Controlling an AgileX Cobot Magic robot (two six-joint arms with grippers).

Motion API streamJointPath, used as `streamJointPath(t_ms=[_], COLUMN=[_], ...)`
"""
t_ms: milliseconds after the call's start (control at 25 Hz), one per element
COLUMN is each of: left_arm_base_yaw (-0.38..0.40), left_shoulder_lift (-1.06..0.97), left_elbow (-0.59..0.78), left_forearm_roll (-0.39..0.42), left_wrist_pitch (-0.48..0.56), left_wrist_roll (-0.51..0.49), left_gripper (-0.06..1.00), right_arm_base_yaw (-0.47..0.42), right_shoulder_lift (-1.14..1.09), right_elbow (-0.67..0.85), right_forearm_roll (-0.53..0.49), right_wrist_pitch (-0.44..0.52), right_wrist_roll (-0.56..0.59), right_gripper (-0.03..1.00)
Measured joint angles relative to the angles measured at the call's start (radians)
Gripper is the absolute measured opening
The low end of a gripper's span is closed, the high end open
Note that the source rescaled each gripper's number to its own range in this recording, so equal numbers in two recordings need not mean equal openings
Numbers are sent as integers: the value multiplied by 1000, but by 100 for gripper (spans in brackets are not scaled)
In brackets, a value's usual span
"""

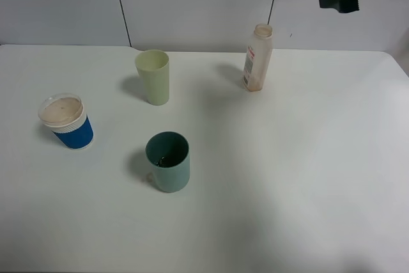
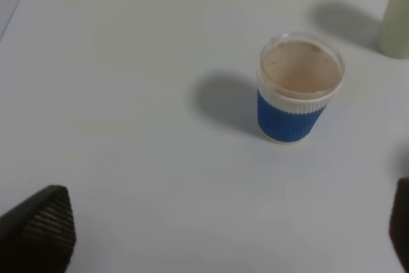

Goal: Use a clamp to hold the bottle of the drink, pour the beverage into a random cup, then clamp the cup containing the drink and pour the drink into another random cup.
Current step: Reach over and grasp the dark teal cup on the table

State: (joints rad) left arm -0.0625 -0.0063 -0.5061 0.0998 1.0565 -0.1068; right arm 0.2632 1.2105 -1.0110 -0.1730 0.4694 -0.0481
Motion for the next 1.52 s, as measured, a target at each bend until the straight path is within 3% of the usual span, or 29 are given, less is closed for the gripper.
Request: streamJointPath(t_ms=[200,440,840,1000,1280,1520], left_arm_base_yaw=[0,0,0,0,0,0], left_shoulder_lift=[0,0,0,0,0,0], left_elbow=[0,0,0,0,0,0], left_forearm_roll=[0,0,0,0,0,0], left_wrist_pitch=[0,0,0,0,0,0], left_wrist_roll=[0,0,0,0,0,0], left_gripper=[100,100,100,100,100,100], right_arm_base_yaw=[0,0,0,0,0,0], right_shoulder_lift=[-81,-258,-523,-631,-774,-889], right_elbow=[6,124,341,373,374,377], right_forearm_roll=[-17,-18,15,76,118,173], right_wrist_pitch=[63,-22,78,168,463,579], right_wrist_roll=[-10,10,48,54,58,62], right_gripper=[100,100,100,100,100,100])
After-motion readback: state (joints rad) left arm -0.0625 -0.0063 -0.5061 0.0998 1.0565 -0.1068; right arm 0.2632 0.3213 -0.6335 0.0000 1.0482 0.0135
